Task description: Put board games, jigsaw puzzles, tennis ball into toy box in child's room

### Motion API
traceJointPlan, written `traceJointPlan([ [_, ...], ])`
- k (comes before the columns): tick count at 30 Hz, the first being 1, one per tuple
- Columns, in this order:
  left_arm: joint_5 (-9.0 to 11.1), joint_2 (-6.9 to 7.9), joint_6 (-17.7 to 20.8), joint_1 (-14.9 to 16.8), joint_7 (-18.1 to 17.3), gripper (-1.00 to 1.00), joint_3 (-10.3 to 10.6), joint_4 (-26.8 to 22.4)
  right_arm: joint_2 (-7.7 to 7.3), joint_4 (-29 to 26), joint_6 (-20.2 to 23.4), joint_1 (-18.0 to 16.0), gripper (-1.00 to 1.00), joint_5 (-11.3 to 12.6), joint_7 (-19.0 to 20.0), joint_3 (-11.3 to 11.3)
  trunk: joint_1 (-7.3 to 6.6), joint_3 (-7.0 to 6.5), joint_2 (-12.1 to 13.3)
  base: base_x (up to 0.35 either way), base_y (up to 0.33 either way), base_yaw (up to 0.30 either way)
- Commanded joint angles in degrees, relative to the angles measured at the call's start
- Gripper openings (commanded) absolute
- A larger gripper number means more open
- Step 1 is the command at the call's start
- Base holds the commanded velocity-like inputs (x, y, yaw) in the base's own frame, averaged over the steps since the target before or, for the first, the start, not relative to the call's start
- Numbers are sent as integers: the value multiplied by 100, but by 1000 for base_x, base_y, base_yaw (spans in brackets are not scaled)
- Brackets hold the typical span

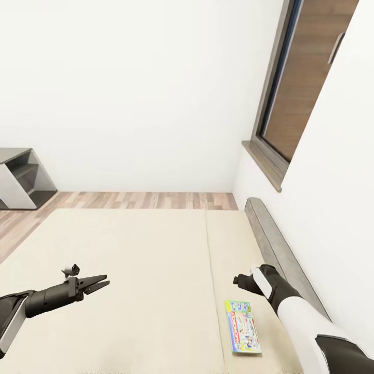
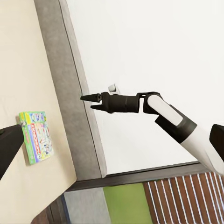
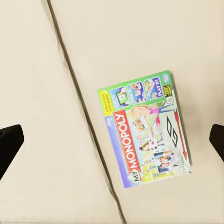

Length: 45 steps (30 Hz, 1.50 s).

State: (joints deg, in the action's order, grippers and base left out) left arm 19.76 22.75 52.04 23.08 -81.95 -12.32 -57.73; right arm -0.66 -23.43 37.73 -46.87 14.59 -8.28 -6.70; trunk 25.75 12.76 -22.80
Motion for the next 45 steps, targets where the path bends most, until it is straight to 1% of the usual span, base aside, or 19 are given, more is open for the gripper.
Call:
traceJointPlan([
  [1,9,2,60,4,-14,100,1,-1,2,-10,47,-9,100,61,-40,-12,3,21,-12,0,0,0],
  [13,10,2,60,4,-14,100,1,-1,1,-41,305,-54,100,56,-32,-15,3,135,-12,0,0,0],
  [25,10,2,60,4,-14,100,1,-1,-13,-54,374,-84,100,49,-32,-15,3,248,-12,0,0,0],
  [35,20,2,60,4,-22,100,1,-58,-128,-81,378,-93,100,51,-27,-30,3,343,-12,0,0,0],
  [39,25,2,62,4,-40,100,1,-118,-162,-92,382,-151,100,55,-24,-27,3,381,-12,0,0,0],
  [43,28,2,66,4,-200,100,1,-217,-178,-97,382,-208,100,55,27,-22,3,419,-12,0,0,0],
  [45,28,3,68,4,-475,100,1,-291,-189,-99,380,-257,100,54,146,-19,3,438,-12,0,0,0],
])
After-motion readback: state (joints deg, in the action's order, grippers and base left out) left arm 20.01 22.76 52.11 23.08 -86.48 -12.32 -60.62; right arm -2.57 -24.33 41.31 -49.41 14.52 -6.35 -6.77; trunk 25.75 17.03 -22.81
